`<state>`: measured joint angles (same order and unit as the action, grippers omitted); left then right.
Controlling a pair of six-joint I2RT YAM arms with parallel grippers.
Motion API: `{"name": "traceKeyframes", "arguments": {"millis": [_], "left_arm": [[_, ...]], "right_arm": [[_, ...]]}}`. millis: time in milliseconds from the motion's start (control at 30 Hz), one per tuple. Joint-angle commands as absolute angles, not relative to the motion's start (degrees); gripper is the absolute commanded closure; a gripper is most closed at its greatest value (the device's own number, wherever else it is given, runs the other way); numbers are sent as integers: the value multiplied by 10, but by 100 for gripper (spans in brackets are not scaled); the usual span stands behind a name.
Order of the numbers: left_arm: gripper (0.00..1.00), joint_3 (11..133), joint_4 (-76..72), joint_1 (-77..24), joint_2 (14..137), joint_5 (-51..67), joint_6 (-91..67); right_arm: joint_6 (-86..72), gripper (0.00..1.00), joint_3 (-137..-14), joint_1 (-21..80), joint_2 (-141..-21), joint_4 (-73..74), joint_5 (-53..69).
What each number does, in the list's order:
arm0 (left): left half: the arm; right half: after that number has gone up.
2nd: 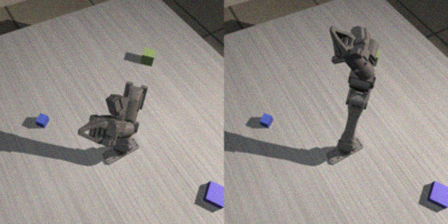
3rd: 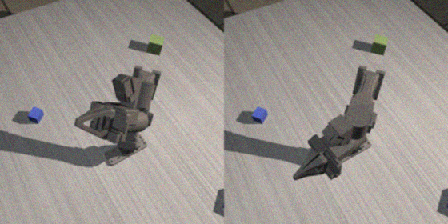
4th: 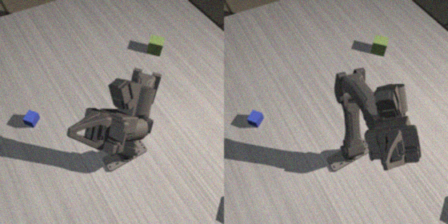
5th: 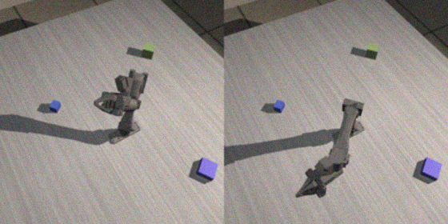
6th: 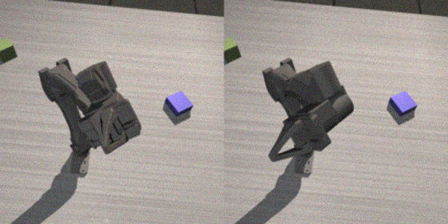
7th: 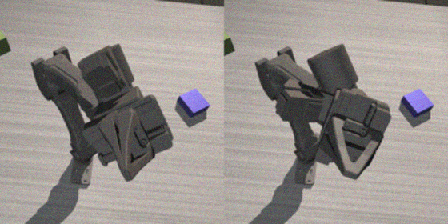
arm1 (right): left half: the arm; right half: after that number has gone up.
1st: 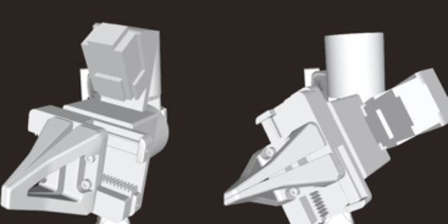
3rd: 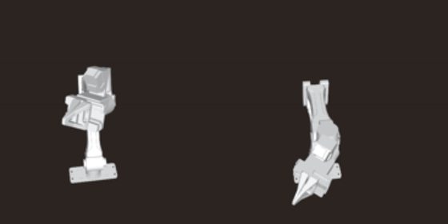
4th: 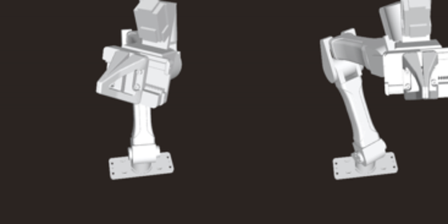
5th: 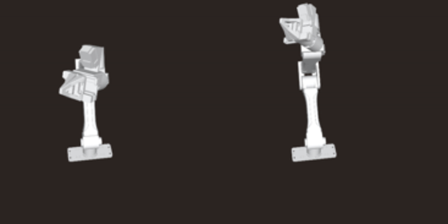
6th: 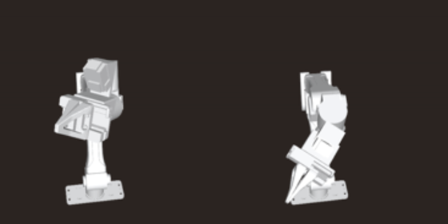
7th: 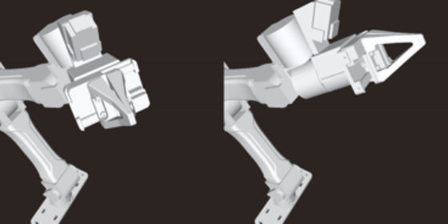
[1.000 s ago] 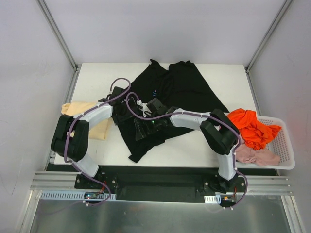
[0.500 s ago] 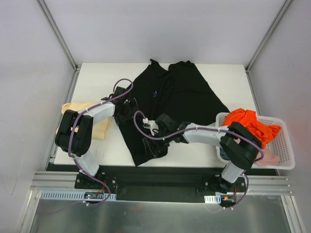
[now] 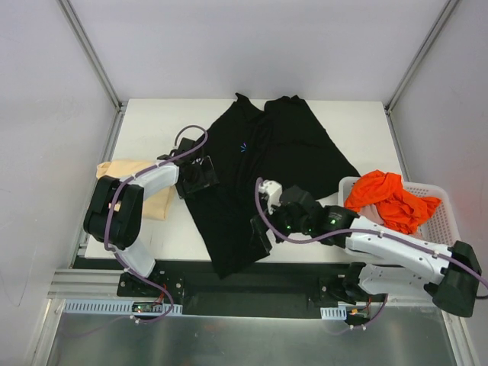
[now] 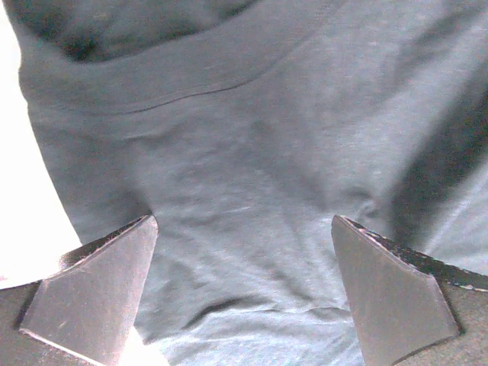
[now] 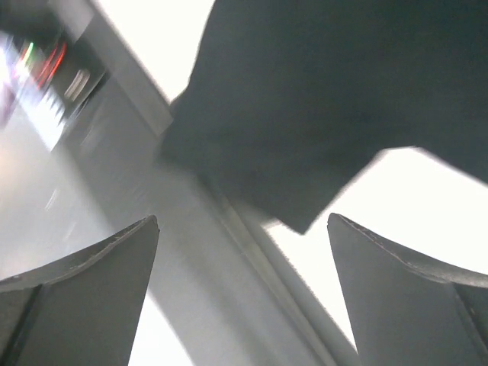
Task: Fold and stack the t-shirts
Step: Flatten out the tshirt
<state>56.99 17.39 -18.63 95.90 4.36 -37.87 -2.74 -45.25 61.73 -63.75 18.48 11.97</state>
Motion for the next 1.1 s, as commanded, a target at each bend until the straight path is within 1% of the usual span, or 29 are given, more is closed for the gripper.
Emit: {"name": "traceKeyframes", "arguments": {"millis": [0,33,100,133,200,233,300,333,433,467,533,600,700,800,967,1067], "left_arm": [[1,570,211,-180,928,-16,-367],[1,572,214,-181,927,-15,-368],[1,578,214,-180,930,-2,-365],[1,580,214,-180,931,15,-363],[1,583,214,-181,939,20,-362],[1,584,214,-181,941,21,-362],[1,584,214,-181,948,19,-363],[1,584,214,-181,951,19,-363],[1,593,214,-180,961,16,-363],[1,601,215,-181,967,9,-362],[1,613,217,-180,977,4,-354],[1,641,228,-177,1000,-50,-350],[1,697,246,-157,1045,-27,-338],[1,747,261,-152,1088,-25,-323],[1,803,292,-146,1132,-32,-318],[1,817,301,-144,1137,-40,-316]], "right_arm": [[-51,3,-448,555,-604,188,-63],[-54,3,-455,519,-608,186,-65],[-70,3,-466,482,-624,185,-90],[-74,3,-478,442,-646,184,-95],[-90,3,-498,395,-676,183,-90],[-91,3,-529,353,-721,185,-86],[-92,3,-559,318,-769,191,-71],[-87,3,-579,296,-814,193,-63],[-74,3,-654,278,-887,208,-59],[-73,3,-690,276,-936,218,-71],[-86,3,-723,271,-981,240,-83],[-95,3,-743,270,-1021,250,-79],[-112,3,-724,271,-1035,243,-62],[-118,3,-694,270,-1024,211,-38],[-142,3,-594,274,-992,164,19],[-165,3,-523,286,-955,128,53]]}}
